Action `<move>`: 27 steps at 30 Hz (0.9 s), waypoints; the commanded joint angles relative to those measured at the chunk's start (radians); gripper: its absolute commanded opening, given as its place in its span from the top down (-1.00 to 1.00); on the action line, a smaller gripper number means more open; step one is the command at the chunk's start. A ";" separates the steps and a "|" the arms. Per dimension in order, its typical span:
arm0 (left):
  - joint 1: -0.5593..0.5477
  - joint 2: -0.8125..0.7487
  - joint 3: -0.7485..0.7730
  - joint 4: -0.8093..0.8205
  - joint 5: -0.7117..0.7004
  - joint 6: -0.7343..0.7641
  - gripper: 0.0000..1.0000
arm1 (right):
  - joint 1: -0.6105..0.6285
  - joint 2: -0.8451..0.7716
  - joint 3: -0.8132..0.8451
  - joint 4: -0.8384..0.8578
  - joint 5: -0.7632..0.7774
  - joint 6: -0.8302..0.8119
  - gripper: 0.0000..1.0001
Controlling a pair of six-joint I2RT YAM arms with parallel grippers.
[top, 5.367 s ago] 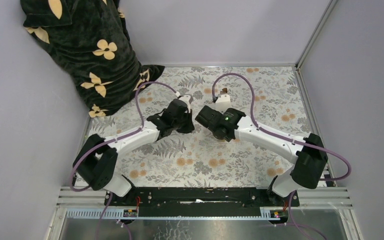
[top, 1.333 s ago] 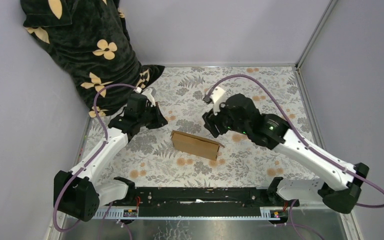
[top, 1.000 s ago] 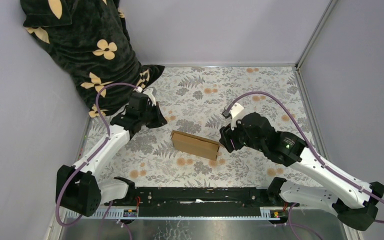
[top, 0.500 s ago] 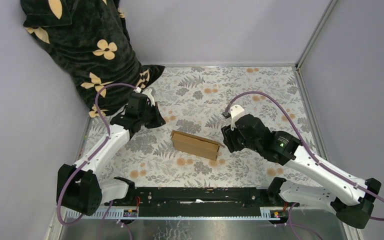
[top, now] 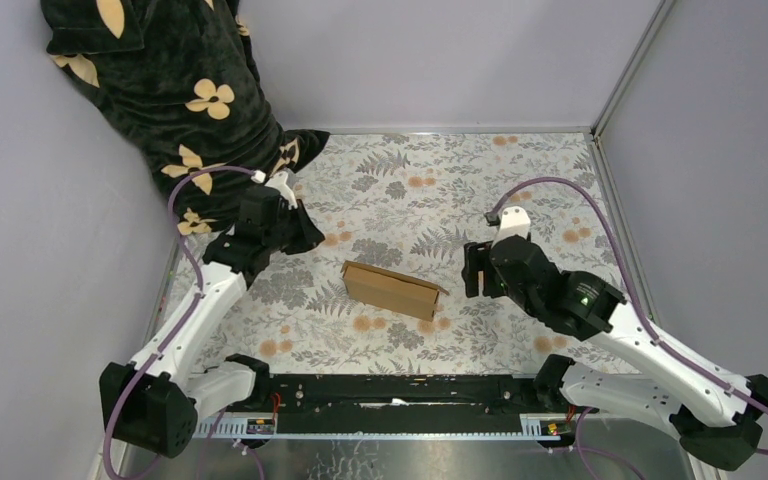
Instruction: Fold the paper box
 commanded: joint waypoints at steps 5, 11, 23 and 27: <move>0.010 -0.056 0.219 -0.125 0.092 -0.035 0.44 | -0.031 0.065 0.212 -0.104 -0.039 0.023 -0.75; 0.010 -0.112 0.361 -0.188 0.093 -0.083 -0.96 | -0.031 0.222 0.525 -0.294 -0.034 0.138 -0.99; -0.185 -0.114 0.494 -0.162 -0.055 -0.239 -0.97 | -0.031 0.170 0.366 -0.038 -0.246 0.037 -0.99; -0.509 -0.077 0.538 -0.219 -0.412 -0.198 -0.97 | -0.031 0.120 0.335 -0.029 -0.242 0.013 -0.99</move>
